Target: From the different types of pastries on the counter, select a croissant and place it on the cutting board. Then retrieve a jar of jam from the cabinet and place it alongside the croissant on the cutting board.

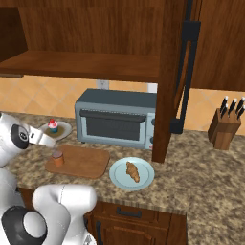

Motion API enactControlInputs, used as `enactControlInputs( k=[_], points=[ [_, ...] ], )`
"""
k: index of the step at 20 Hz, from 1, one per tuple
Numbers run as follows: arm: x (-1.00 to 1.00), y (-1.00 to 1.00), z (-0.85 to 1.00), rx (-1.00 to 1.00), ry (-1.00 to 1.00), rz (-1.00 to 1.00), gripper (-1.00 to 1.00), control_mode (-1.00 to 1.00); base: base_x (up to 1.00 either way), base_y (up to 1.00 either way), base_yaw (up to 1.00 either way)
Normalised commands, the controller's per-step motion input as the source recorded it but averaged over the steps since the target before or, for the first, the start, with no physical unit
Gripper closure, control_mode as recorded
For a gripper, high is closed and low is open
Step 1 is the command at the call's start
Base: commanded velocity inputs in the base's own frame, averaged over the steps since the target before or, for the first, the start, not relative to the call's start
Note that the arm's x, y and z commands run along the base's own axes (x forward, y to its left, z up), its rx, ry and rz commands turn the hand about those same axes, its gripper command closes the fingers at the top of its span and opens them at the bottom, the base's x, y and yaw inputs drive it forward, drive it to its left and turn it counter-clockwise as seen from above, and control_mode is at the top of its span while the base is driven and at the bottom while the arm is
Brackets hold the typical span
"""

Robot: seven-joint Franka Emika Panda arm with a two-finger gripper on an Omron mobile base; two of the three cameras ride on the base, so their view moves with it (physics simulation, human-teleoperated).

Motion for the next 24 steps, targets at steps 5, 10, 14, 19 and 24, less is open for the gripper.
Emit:
enactControlInputs(
  k=[5,10,14,19,24],
  points=[
    [-0.03,-0.31,0.62,0.00,0.09,0.00,-1.00,-1.00,0.00,0.00,0.00],
    [-0.44,-0.58,0.51,0.00,0.14,0.06,-1.00,-1.00,0.00,0.00,0.00],
    [-0.39,-0.81,0.16,0.00,0.13,0.12,-1.00,-1.00,0.00,0.00,0.00],
    [-0.61,-0.98,0.00,0.01,0.00,0.17,-1.00,-1.00,0.00,0.00,0.00],
    [-0.44,-0.90,0.04,0.02,-0.01,0.11,-1.00,-1.00,0.00,0.00,0.00]
  ],
)
